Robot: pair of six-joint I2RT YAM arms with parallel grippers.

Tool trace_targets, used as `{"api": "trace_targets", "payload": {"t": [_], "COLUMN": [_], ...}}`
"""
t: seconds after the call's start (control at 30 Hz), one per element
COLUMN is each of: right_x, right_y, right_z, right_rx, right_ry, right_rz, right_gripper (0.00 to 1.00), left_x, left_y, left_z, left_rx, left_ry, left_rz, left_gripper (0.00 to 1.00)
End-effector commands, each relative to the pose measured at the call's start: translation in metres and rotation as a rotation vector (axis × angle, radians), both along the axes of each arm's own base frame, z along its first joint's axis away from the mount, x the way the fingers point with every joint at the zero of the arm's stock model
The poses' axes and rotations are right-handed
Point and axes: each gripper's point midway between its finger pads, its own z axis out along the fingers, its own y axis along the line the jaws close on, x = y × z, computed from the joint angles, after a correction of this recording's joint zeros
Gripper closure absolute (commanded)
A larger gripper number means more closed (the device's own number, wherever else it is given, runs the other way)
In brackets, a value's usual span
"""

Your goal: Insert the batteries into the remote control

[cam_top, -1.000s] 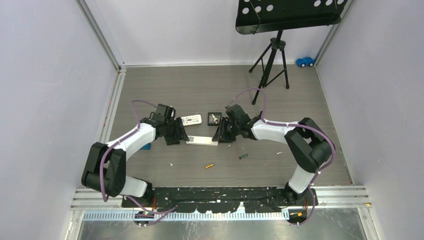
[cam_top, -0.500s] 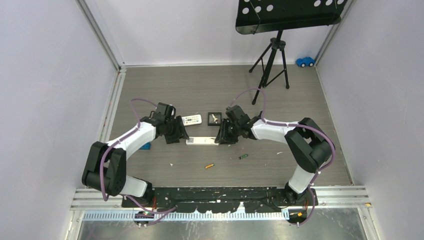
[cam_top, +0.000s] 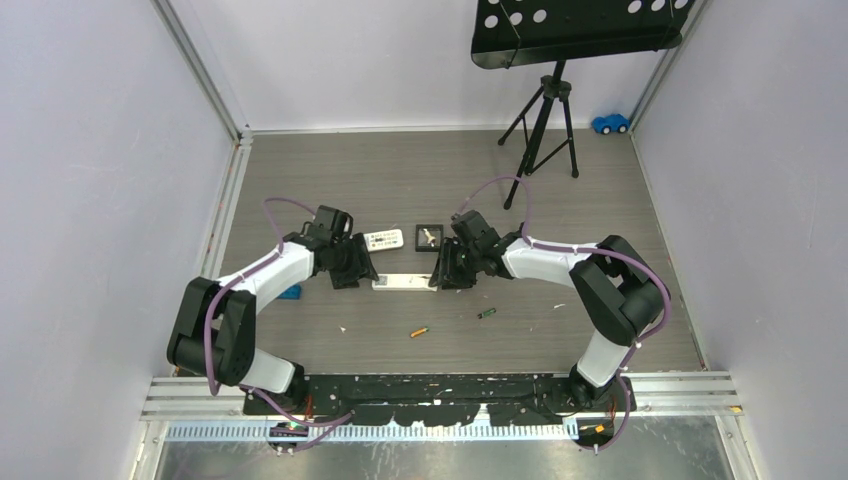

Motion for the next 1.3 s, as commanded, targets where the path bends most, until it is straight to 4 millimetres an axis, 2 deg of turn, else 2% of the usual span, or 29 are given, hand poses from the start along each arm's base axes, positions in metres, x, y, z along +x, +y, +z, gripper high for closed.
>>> {"api": "trace_targets", "payload": {"t": [0.0,0.17,0.37,0.67,0.87,1.03,1.27], "right_x": [0.007,0.009,0.005,-0.001,-0.002,-0.002,0.0], "right_y": [0.013,0.011,0.016,0.006,0.011,0.017,0.019], "right_z": [0.029,0.034,0.036,0.026,0.025,0.026,0.02], "right_rx": [0.073,0.085,0.116,0.032,0.04,0.066,0.06], "right_ry": [-0.047,-0.057,-0.027,0.009,0.017,0.037,0.058], "right_rz": [-0.007,-0.039,-0.054,-0.079,-0.068,-0.071,-0.094], "right_gripper": [0.54,0.46,0.45,0.48,0.51,0.59,0.65], "left_x": [0.013,0.013,0.013,0.015,0.014,0.013,0.013], "left_y": [0.001,0.001,0.0,-0.002,-0.001,-0.001,-0.002], "left_z": [0.009,0.007,0.005,0.002,-0.003,-0.006,-0.006], "left_rx": [0.01,0.011,0.012,0.004,0.01,0.009,0.003], "left_ry": [-0.047,-0.045,-0.042,-0.043,-0.025,-0.02,-0.019], "left_rz": [-0.004,-0.005,-0.005,-0.012,-0.008,-0.007,0.002], "left_gripper": [0.45,0.44,0.41,0.42,0.42,0.42,0.43]}}
